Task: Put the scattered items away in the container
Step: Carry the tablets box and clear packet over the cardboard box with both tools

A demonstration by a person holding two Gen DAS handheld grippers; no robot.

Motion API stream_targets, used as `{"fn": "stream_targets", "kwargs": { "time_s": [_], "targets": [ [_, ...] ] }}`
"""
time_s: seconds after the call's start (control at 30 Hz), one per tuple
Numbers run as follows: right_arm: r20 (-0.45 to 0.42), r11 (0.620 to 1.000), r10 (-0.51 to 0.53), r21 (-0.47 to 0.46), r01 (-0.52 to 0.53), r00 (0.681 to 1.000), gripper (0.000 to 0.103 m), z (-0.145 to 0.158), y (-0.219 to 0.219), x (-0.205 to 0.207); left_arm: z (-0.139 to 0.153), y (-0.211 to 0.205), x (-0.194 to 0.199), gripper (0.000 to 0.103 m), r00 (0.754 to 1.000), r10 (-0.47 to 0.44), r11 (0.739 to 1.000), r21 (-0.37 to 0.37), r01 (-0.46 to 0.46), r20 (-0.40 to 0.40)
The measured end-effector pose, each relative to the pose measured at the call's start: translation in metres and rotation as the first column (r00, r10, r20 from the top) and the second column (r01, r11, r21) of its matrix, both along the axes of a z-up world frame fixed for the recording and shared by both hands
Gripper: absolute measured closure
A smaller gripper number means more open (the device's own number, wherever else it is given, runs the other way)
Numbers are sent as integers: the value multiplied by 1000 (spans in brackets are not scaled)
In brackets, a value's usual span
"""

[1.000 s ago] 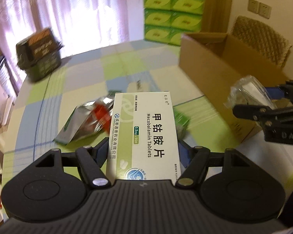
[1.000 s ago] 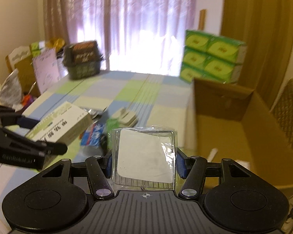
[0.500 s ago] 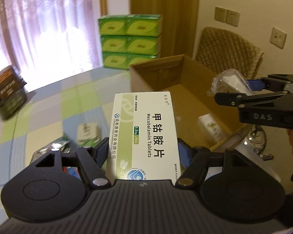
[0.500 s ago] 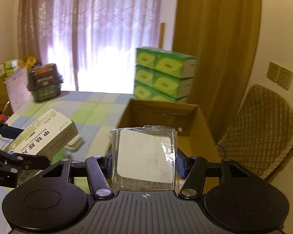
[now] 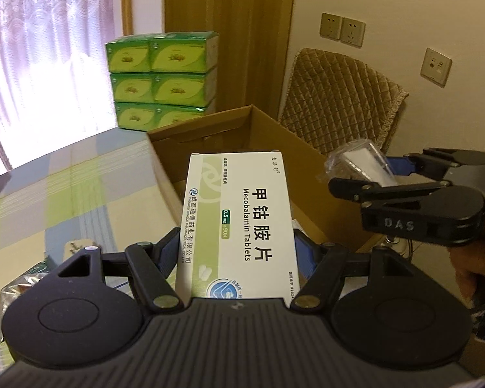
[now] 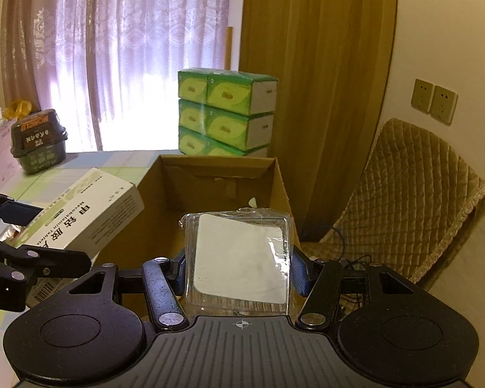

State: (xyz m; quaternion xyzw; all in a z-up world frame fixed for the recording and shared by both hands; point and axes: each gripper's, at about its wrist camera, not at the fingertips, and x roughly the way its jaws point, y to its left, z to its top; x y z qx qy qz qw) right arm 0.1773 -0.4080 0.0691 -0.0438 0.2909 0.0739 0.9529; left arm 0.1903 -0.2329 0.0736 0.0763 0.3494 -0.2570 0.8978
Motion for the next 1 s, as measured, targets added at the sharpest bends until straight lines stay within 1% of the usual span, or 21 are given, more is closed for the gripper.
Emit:
{"fn": "stream_targets", "kwargs": {
  "time_s": [0.23, 0.47, 1.0],
  "targets": [
    [-6, 1000, -8, 15, 8, 1000, 42, -5, -9, 7, -11, -16, 8, 36, 1000, -10, 1000, 11, 10, -19],
    [-9, 1000, -10, 12, 10, 1000, 42, -9, -14, 13, -20, -23, 12, 36, 999, -15, 1000, 17, 16, -34],
    [-13, 1000, -12, 15, 12, 1000, 43, -13, -19, 17, -30, -35, 21, 36, 999, -17, 999, 28, 19, -47]
  ]
}}
